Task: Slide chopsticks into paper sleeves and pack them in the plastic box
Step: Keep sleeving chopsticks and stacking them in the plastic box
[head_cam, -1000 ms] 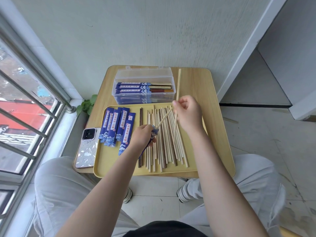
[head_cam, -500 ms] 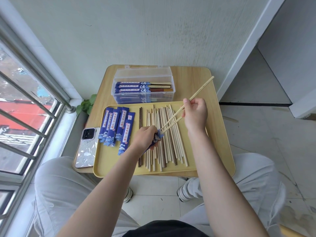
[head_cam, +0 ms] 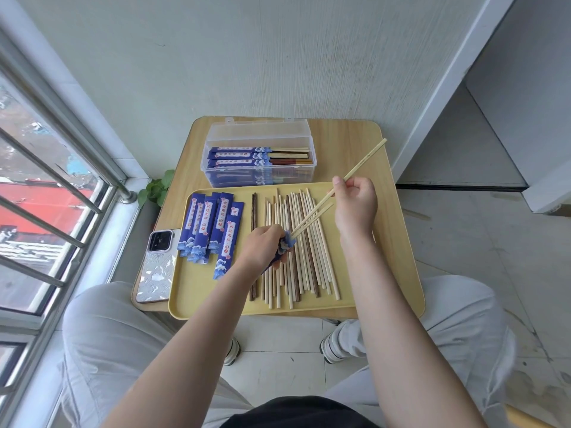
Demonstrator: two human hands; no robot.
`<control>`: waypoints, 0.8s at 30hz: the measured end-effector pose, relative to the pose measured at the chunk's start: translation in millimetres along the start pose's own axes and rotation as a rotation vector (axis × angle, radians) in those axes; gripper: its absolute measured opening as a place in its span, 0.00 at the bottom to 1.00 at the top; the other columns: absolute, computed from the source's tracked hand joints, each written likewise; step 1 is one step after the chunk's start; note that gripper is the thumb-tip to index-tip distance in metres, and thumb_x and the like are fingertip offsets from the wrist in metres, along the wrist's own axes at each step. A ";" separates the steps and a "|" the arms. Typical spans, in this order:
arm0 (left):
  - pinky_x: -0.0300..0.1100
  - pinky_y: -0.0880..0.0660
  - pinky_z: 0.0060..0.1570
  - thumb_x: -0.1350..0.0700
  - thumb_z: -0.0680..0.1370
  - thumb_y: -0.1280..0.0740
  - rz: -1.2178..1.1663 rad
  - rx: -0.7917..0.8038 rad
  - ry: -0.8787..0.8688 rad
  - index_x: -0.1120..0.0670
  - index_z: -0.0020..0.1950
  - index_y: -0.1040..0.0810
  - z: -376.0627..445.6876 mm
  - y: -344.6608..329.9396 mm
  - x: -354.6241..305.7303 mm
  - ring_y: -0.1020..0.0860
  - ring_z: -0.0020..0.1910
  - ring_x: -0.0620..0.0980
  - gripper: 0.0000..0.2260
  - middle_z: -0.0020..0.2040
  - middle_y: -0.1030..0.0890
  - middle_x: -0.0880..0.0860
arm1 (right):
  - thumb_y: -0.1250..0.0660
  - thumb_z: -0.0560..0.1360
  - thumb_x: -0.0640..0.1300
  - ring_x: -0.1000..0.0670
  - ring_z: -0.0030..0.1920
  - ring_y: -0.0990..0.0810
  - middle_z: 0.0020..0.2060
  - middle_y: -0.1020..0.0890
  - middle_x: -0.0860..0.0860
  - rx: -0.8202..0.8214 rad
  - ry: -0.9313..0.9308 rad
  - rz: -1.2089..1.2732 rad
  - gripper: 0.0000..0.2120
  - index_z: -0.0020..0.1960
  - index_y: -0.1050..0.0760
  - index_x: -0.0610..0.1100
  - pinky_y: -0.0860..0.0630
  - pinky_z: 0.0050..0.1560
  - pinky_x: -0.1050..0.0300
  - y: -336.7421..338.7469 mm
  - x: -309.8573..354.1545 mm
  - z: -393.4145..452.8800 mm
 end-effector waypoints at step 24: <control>0.38 0.29 0.29 0.58 0.82 0.39 0.044 0.159 -0.104 0.58 0.44 0.24 -7.2 -16.7 -12.2 0.29 0.27 0.48 0.09 0.33 0.24 0.55 | 0.38 0.82 0.36 0.44 0.32 0.15 0.42 0.15 0.50 0.128 -0.067 0.132 0.20 0.69 0.35 0.53 0.17 0.39 0.48 -4.9 1.3 -10.3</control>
Point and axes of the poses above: each hand's wrist, its own z-axis towards the middle knuckle, its own y-axis out of the back of the hand, x = y × z, the point moved 9 cm from there along z, towards the middle knuckle
